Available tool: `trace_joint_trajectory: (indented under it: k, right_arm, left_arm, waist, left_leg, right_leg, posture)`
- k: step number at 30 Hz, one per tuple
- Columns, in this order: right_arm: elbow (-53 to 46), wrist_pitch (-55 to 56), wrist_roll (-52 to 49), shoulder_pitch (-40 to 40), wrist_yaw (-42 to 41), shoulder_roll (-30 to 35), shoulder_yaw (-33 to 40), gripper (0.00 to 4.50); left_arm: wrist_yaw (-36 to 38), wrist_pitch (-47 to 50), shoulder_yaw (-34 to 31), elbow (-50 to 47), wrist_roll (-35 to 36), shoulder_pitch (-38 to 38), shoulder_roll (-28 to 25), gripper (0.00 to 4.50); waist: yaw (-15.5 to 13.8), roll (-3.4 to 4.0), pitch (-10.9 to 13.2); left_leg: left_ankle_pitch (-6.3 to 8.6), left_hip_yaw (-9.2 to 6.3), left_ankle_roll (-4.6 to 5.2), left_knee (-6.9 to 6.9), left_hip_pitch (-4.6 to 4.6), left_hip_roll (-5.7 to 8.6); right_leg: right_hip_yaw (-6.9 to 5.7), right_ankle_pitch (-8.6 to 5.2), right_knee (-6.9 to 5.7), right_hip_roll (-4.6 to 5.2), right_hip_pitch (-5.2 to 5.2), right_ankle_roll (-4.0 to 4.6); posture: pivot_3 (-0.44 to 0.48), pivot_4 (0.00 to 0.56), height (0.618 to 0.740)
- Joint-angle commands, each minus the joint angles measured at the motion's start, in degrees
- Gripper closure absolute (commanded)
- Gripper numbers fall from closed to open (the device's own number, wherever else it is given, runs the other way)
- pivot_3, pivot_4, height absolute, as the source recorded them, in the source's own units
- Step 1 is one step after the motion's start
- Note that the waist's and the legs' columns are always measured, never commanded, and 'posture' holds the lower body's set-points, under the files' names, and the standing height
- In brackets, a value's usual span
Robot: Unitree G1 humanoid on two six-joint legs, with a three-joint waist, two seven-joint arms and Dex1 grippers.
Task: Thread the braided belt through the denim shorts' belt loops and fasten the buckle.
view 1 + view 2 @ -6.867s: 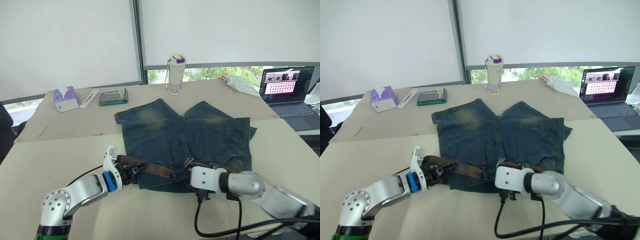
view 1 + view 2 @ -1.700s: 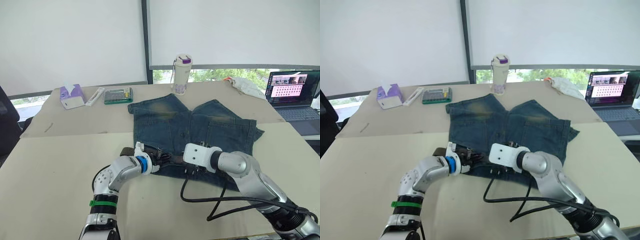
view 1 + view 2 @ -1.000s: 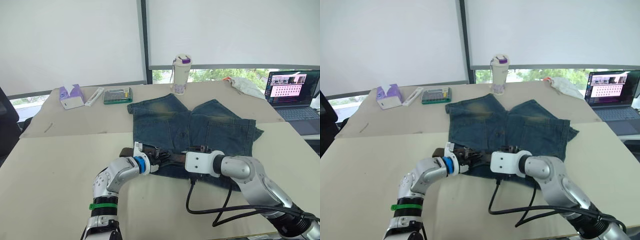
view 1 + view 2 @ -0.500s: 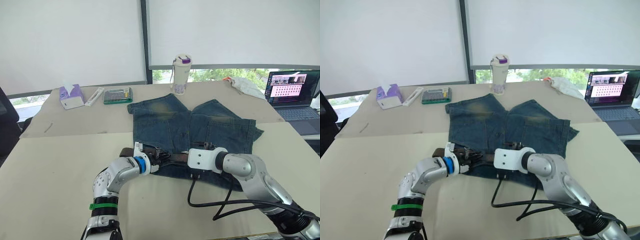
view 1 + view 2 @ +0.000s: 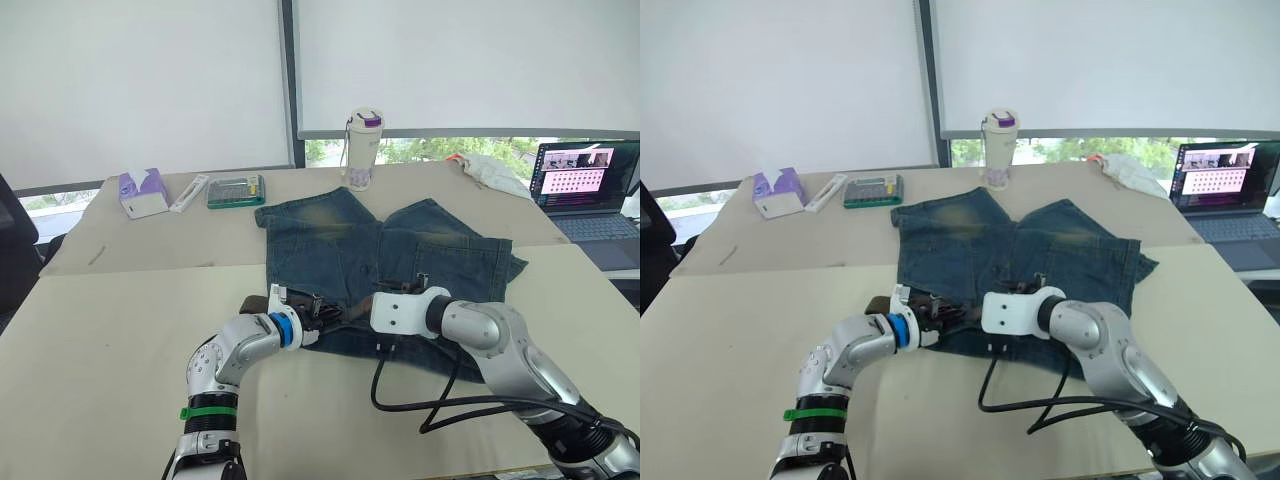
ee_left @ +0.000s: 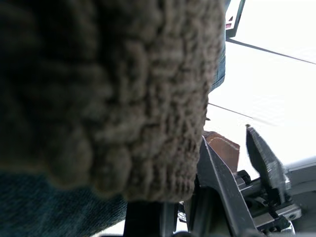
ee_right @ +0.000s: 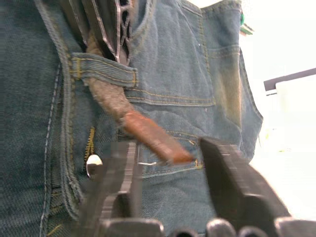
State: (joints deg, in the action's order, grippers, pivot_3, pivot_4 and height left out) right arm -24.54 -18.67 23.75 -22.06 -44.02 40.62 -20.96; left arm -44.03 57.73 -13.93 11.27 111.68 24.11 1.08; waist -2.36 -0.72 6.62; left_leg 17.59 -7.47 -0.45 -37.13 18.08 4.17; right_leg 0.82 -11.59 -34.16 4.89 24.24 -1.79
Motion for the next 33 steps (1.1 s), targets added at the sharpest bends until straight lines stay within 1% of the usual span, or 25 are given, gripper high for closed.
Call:
trace_joint_trajectory:
  k: [1, 3, 6, 7, 8, 10, 11, 12, 13, 14, 15, 16, 18, 20, 21, 23, 24, 26, 28, 30, 31, 33]
  right_arm:
    - [-1.1, 3.5, 1.0, 0.0, -1.2, 0.9, -0.2, 3.83]
    - [-0.9, 4.3, 1.2, 0.3, -1.7, 1.1, -0.5, 4.48]
    - [-0.5, 5.2, 1.4, 0.7, -2.1, 1.4, 0.0, 4.48]
    - [-0.3, 5.6, 1.5, 0.9, -2.1, 1.6, 0.2, 4.48]
    - [-0.2, 5.9, 1.5, 1.1, -2.1, 1.9, 0.6, 4.48]
    - [-0.1, 6.3, 1.6, 1.5, -2.1, 2.2, 1.4, 4.48]
    - [0.0, 6.4, 1.6, 1.6, -2.1, 2.3, 1.7, 4.5]
    - [-0.2, 6.1, 1.1, 2.1, -2.2, 2.5, 2.6, 4.5]
    - [-0.5, 5.5, 0.4, 2.6, -2.2, 2.6, 3.7, 4.5]
    - [-1.2, 4.4, -1.0, 3.3, -2.4, 2.5, 5.5, 4.5]
    - [-2.3, 3.4, -3.7, 4.3, -3.2, 2.3, 7.5, 4.5]
    - [-3.7, 2.5, -6.9, 5.5, -4.5, 2.1, 9.5, 4.5]
    - [-6.3, 0.0, -11.5, 7.3, -7.4, 2.9, 12.9, 4.5]
    - [-7.6, -1.2, -13.9, 8.7, -9.8, 5.1, 15.5, 4.5]
    - [-7.8, -1.5, -14.9, 9.1, -10.9, 6.4, 16.6, 4.5]
    - [-8.0, -2.7, -16.8, 9.2, -12.2, 7.9, 17.9, 4.5]
    - [-8.0, -3.7, -17.7, 8.6, -12.4, 8.0, 18.0, 4.5]
    - [-7.8, -6.2, -19.1, 6.4, -12.6, 7.6, 17.3, 4.5]
    - [-8.2, -8.5, -20.1, 4.6, -12.7, 7.0, 16.4, 4.5]
    - [-8.9, -11.4, -21.0, 2.9, -12.4, 6.1, 15.3, 4.5]
    - [-9.4, -12.2, -21.2, 2.4, -12.4, 5.9, 14.7, 4.5]
    - [-9.6, -13.0, -21.2, 1.7, -12.0, 5.6, 13.5, 4.5]
  left_arm:
    - [0.6, 0.4, 0.5, -0.9, 1.3, 0.7, 0.4, 4.5]
    - [0.8, 0.4, 0.5, -0.8, 1.3, 0.8, 0.2, 4.5]
    - [1.4, 0.1, 0.7, -0.8, 1.3, 0.8, -0.3, 4.5]
    - [2.4, 0.3, 1.2, -0.9, 1.2, 0.9, -1.3, 4.5]
    - [4.7, 1.7, 1.8, -1.6, -0.7, 0.9, -3.3, 4.5]
    - [8.5, 3.1, 2.3, -2.7, -1.3, 0.6, -6.0, 4.5]
    - [10.3, 3.5, 2.3, -3.3, -0.7, 0.4, -7.1, 4.13]
    - [14.2, 5.8, 2.4, -5.4, -1.7, 0.4, -10.3, 3.75]
    - [19.6, 9.1, 3.3, -8.7, -5.4, 0.2, -14.7, 3.47]
    - [27.4, 12.0, 5.2, -14.6, -12.0, -0.3, -21.3, 3.11]
    - [34.7, 13.0, 6.8, -19.7, -18.3, -1.0, -27.1, 2.75]
    - [42.6, 12.3, 8.6, -24.6, -24.0, -1.5, -32.4, 2.41]
    - [57.0, 6.8, 12.9, -31.7, -34.8, -1.7, -40.7, 1.79]
    - [69.6, 0.0, 17.4, -36.6, -44.9, -0.6, -47.1, 1.79]
    - [74.6, -4.6, 20.7, -38.0, -51.4, 1.3, -49.1, 1.79]
    - [80.0, -11.6, 25.9, -37.8, -61.3, 4.9, -49.5, 1.79]
    - [82.1, -15.5, 28.8, -36.8, -66.3, 7.2, -48.4, 1.79]
    - [85.4, -20.8, 34.2, -33.8, -73.6, 11.8, -44.1, 1.79]
    - [87.8, -24.8, 37.9, -30.5, -78.9, 14.5, -39.8, 1.79]
    - [90.4, -30.4, 40.9, -26.8, -85.2, 15.6, -37.3, 1.79]
    - [91.4, -32.3, 41.8, -25.4, -87.4, 16.0, -36.2, 1.79]
    - [93.0, -34.4, 42.2, -22.5, -89.5, 17.5, -33.3, 1.79]
  waist:
    - [0.0, 0.0, 0.0]
    - [0.1, 0.0, 0.0]
    - [0.1, 0.0, 0.0]
    - [0.1, 0.0, 0.0]
    - [0.1, 0.0, 0.0]
    - [0.2, 0.01, 0.0]
    - [0.2, 0.01, 0.0]
    - [0.3, 0.01, 0.0]
    - [0.3, -0.01, 0.0]
    - [0.7, -0.05, 0.1]
    - [1.2, -0.05, 0.1]
    - [1.5, -0.01, 0.1]
    - [1.6, 0.24, 0.2]
    - [1.4, 0.51, 0.3]
    - [1.3, 0.51, 0.3]
    - [1.0, 0.44, 0.3]
    - [1.0, 0.39, 0.4]
    - [1.0, 0.33, 0.4]
    - [1.1, 0.3, 0.4]
    - [1.5, 0.29, 0.4]
    - [1.8, 0.29, 0.4]
    - [1.9, 0.28, 0.5]
  left_leg:
    - [0.0, 0.0, 0.0, 0.0, 0.0, 0.0]
    - [0.0, 0.01, 0.0, 0.0, -0.01, 0.0]
    - [0.0, 0.02, 0.0, 0.01, -0.01, -0.01]
    - [0.0, 0.02, 0.0, 0.01, -0.01, -0.02]
    - [0.0, 0.02, 0.0, 0.01, -0.02, -0.02]
    - [0.0, 0.03, -0.01, 0.02, -0.02, -0.01]
    - [0.0, 0.04, -0.01, 0.02, -0.02, -0.01]
    - [0.0, 0.04, -0.01, 0.03, -0.03, -0.01]
    - [0.0, 0.04, -0.01, 0.03, -0.03, -0.01]
    - [0.0, 0.05, -0.02, 0.04, -0.01, -0.02]
    - [-0.02, 0.1, -0.07, 0.1, 0.01, 0.0]
    - [0.0, 0.12, -0.14, 0.16, 0.0, -0.07]
    - [0.01, 0.16, -0.17, 0.28, -0.01, -0.12]
    - [0.02, 0.23, -0.15, 0.28, -0.02, -0.07]
    - [0.01, 0.33, -0.13, 0.28, 0.01, -0.09]
    - [0.05, 0.4, -0.08, 0.25, 0.04, -0.1]
    - [0.07, 0.45, -0.04, 0.25, 0.1, -0.07]
    - [0.09, 0.51, -0.01, 0.25, 0.16, -0.12]
    - [0.09, 0.55, 0.03, 0.25, 0.22, -0.11]
    - [0.1, 0.61, 0.06, 0.22, 0.28, -0.13]
    - [0.11, 0.61, 0.07, 0.24, 0.28, -0.17]
    - [0.11, 0.65, 0.06, 0.25, 0.28, -0.25]
  right_leg:
    - [0.0, 0.0, 0.0, 0.0, 0.0, 0.0]
    - [0.0, 0.0, 0.0, -0.01, 0.0, 0.0]
    - [0.02, 0.0, 0.0, -0.03, 0.01, 0.0]
    - [0.02, 0.0, 0.0, -0.03, 0.01, 0.0]
    - [0.02, 0.0, 0.0, -0.03, 0.0, 0.0]
    - [0.02, 0.0, -0.01, -0.06, 0.02, 0.0]
    - [0.02, 0.0, 0.0, -0.09, 0.01, 0.01]
    - [0.02, 0.0, 0.0, -0.09, 0.02, 0.01]
    - [0.03, 0.0, -0.01, -0.1, 0.03, 0.01]
    - [0.03, 0.0, -0.01, -0.13, 0.07, 0.01]
    - [0.05, 0.0, -0.04, -0.22, 0.1, 0.04]
    - [0.05, 0.02, 0.02, -0.34, 0.12, 0.08]
    - [0.03, -0.03, 0.05, -0.4, 0.11, 0.15]
    - [0.02, -0.03, 0.11, -0.34, 0.03, 0.15]
    - [0.01, -0.03, 0.15, -0.28, 0.01, 0.15]
    - [-0.05, -0.05, 0.14, -0.25, -0.09, 0.14]
    - [-0.08, -0.04, 0.18, -0.26, -0.11, 0.14]
    - [-0.03, -0.04, 0.18, -0.29, -0.17, 0.14]
    - [-0.02, -0.04, 0.19, -0.27, -0.14, 0.13]
    - [0.05, -0.04, 0.15, -0.29, -0.17, 0.12]
    - [0.09, -0.05, 0.17, -0.34, -0.15, 0.11]
    - [0.15, -0.04, 0.15, -0.44, -0.06, 0.12]
  posture:
    - [0.0, 0.15, 0.74]
    - [0.0, 0.15, 0.74]
    - [0.0, 0.15, 0.74]
    - [0.0, 0.15, 0.74]
    - [0.0, 0.15, 0.74]
    - [0.0, 0.15, 0.74]
    - [0.0, 0.15, 0.74]
    - [0.0, 0.15, 0.74]
    - [0.0, 0.15, 0.74]
    - [0.0, 0.15, 0.74]
    - [0.0, 0.15, 0.74]
    - [0.0, 0.15, 0.74]
    - [0.0, 0.15, 0.74]
    - [0.0, 0.15, 0.74]
    - [0.0, 0.15, 0.74]
    - [0.0, 0.15, 0.74]
    - [0.0, 0.15, 0.74]
    - [0.0, 0.15, 0.74]
    - [0.0, 0.15, 0.74]
    - [0.0, 0.15, 0.74]
    - [0.0, 0.15, 0.74]
    - [0.0, 0.15, 0.74]
